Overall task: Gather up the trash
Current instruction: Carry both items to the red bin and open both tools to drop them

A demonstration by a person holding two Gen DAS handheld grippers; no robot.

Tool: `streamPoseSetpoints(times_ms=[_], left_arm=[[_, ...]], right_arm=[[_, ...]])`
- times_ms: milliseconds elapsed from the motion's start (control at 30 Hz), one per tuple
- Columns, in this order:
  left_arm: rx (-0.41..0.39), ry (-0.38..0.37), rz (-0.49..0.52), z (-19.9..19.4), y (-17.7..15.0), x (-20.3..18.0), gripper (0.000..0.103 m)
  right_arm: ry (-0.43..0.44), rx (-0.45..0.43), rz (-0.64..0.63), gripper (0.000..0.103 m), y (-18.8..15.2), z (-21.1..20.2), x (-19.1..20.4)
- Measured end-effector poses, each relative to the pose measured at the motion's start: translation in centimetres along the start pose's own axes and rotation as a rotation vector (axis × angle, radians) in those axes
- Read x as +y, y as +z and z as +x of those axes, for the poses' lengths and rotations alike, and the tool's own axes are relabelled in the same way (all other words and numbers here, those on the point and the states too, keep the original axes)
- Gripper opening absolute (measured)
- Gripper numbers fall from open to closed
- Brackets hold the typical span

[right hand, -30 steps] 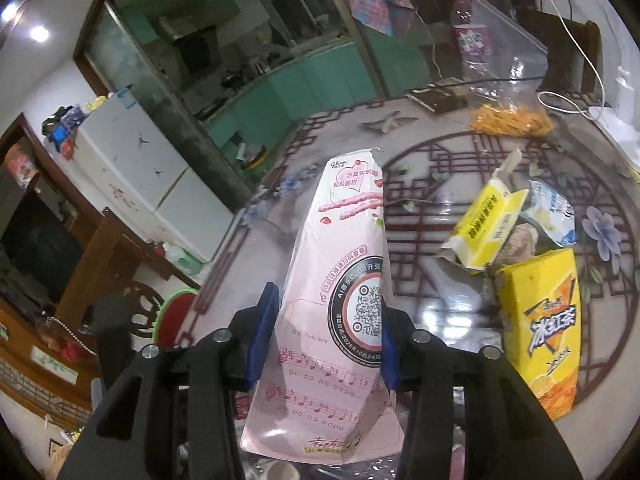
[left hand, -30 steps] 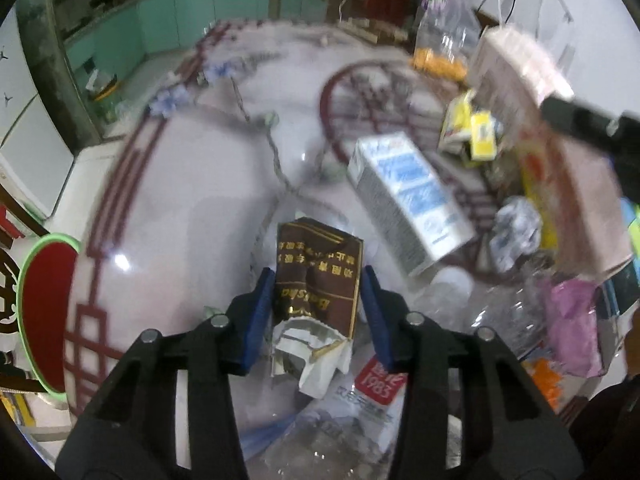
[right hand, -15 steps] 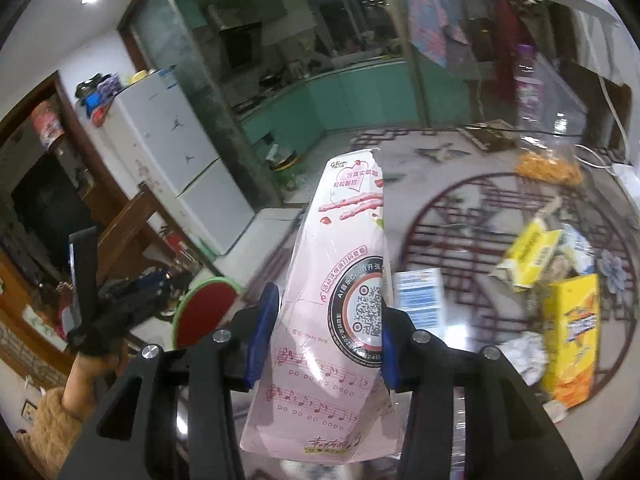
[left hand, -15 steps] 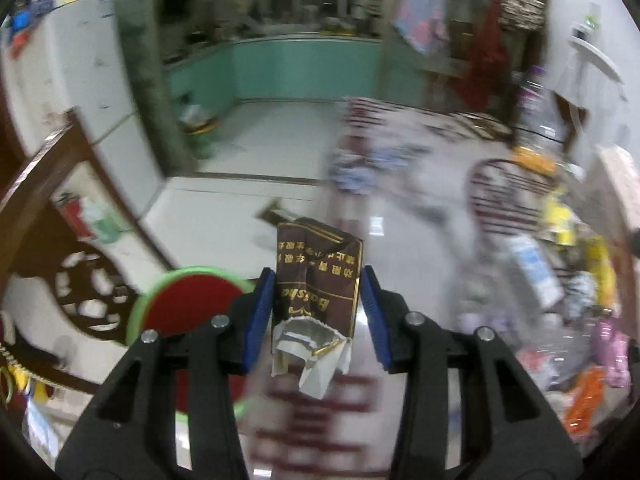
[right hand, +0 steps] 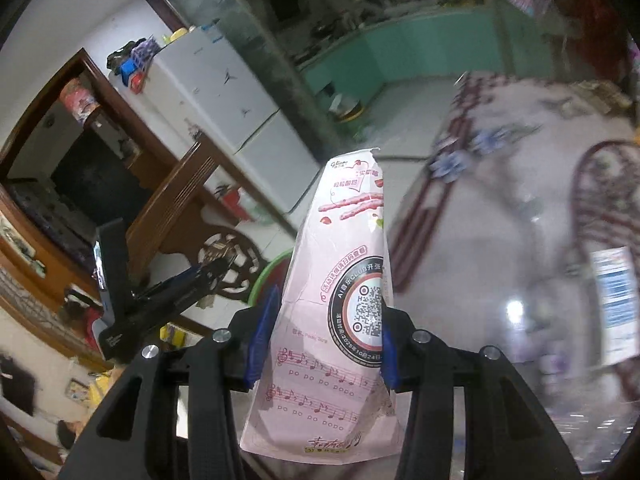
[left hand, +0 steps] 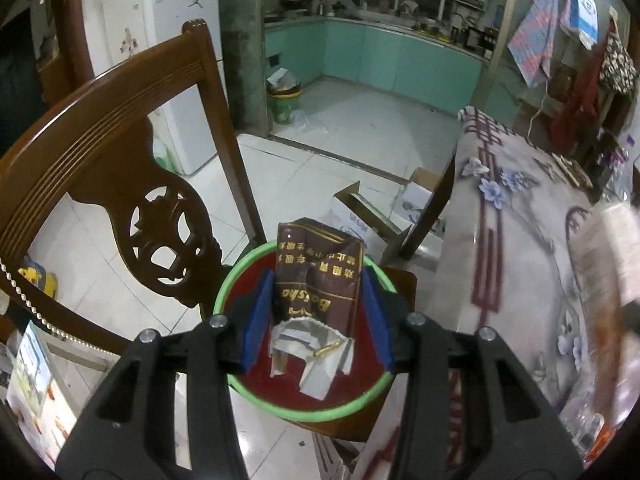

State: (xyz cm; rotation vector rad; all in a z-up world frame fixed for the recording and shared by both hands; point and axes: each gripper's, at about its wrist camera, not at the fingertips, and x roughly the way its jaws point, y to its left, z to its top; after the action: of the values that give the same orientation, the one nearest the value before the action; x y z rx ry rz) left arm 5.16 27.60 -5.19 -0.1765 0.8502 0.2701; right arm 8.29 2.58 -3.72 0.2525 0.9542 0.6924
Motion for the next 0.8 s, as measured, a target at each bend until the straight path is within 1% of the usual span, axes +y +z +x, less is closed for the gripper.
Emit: streamPoseSetpoints(times_ms=[33, 133, 233, 333, 367, 400, 433, 467, 500, 533, 567, 633, 667, 800], left_arm=[[-0.001, -0.005, -0.008, 0.0, 0.1, 0.4, 0.043], [0.002, -0.009, -0.022, 0.3, 0.3, 0.5, 0.043], [0.017, -0.004, -0.023, 0.8, 0.2, 0.4, 0.043], [0.022, 0.004, -0.042, 1.1, 0.2, 0.7, 0.043], [0.022, 0.009, -0.047, 1.1, 0.2, 0.9, 0.043], [0.019, 0.021, -0.064, 1.1, 0.3, 1.2, 0.046], [0.015, 0.035, -0.079, 1.1, 0.4, 1.5, 0.051], [0.01, 0.057, -0.093, 1.1, 0.5, 1.8, 0.058], [0.003, 0.061, -0.105, 1.0, 0.5, 2.0, 0.076], [-0.008, 0.049, -0.122, 0.8, 0.5, 2.1, 0.081], [-0.01, 0.04, -0.126, 0.7, 0.6, 2.2, 0.081], [-0.009, 0.026, -0.102, 0.6, 0.7, 1.4, 0.083], [-0.009, 0.022, -0.085, 0.5, 0.7, 0.8, 0.083], [-0.026, -0.01, -0.052, -0.1, 0.8, -1.2, 0.083]], right_arm=[[0.018, 0.024, 0.011, 0.044, 0.0, 1.9, 0.4], [0.036, 0.076, 0.018, 0.044, -0.1, 5.6, 1.1], [0.029, 0.098, 0.017, 0.044, 0.1, 8.5, 1.7], [0.027, 0.11, 0.016, 0.044, 0.3, 10.5, 1.8], [0.022, 0.109, 0.011, 0.045, 0.4, 11.0, 1.8], [0.021, 0.102, 0.011, 0.049, 0.5, 11.3, 1.7], [0.02, 0.097, 0.017, 0.057, 0.6, 11.4, 1.6], [0.018, 0.093, 0.027, 0.072, 0.7, 11.2, 1.5], [0.007, 0.073, 0.04, 0.073, 0.7, 10.8, 1.2], [-0.003, 0.049, 0.045, 0.073, 0.7, 10.1, 1.0], [-0.01, 0.038, 0.046, 0.073, 0.6, 9.8, 1.1], [-0.017, 0.024, 0.058, 0.073, 0.4, 8.2, 0.6], [-0.014, 0.012, 0.064, 0.073, 0.4, 7.3, 0.2], [-0.051, -0.043, 0.07, 0.073, -0.2, 2.5, -1.5]])
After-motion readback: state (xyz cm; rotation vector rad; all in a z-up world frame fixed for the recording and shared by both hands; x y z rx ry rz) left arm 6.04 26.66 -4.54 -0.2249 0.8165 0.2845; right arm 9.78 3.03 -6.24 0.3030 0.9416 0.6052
